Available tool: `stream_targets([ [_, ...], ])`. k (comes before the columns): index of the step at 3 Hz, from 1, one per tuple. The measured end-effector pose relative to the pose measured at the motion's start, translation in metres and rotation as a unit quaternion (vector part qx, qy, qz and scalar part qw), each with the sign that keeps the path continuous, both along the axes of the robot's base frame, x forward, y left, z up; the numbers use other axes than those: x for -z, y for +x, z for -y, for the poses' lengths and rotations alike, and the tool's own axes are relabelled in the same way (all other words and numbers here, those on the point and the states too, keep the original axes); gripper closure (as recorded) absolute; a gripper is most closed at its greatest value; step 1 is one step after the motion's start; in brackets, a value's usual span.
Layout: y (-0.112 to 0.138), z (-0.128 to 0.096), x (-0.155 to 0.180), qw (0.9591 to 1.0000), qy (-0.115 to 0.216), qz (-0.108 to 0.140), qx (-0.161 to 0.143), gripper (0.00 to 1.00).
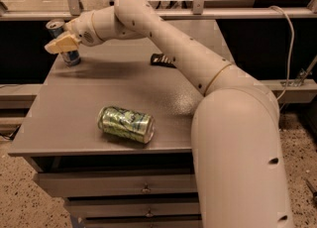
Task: Knock redbull can over
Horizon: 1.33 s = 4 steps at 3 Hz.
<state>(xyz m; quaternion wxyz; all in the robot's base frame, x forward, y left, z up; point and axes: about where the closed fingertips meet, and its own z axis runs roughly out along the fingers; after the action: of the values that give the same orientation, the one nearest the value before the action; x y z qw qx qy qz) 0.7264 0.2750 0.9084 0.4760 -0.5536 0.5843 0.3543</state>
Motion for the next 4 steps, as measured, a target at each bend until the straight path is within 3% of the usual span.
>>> stream_targets([
  [1, 0.0, -0.006, -0.001, 1.0, 0.007, -0.003, 0.003, 0.65],
  [2, 0.007, 0.007, -0.01, 0.9998, 0.009, -0.001, 0.015, 0.88],
  [3, 0.016, 0.041, -0.03, 0.9993, -0.002, 0.015, 0.034, 1.0],
  [4, 0.017, 0.091, -0.049, 0.9977, -0.038, 0.029, 0.047, 1.0],
])
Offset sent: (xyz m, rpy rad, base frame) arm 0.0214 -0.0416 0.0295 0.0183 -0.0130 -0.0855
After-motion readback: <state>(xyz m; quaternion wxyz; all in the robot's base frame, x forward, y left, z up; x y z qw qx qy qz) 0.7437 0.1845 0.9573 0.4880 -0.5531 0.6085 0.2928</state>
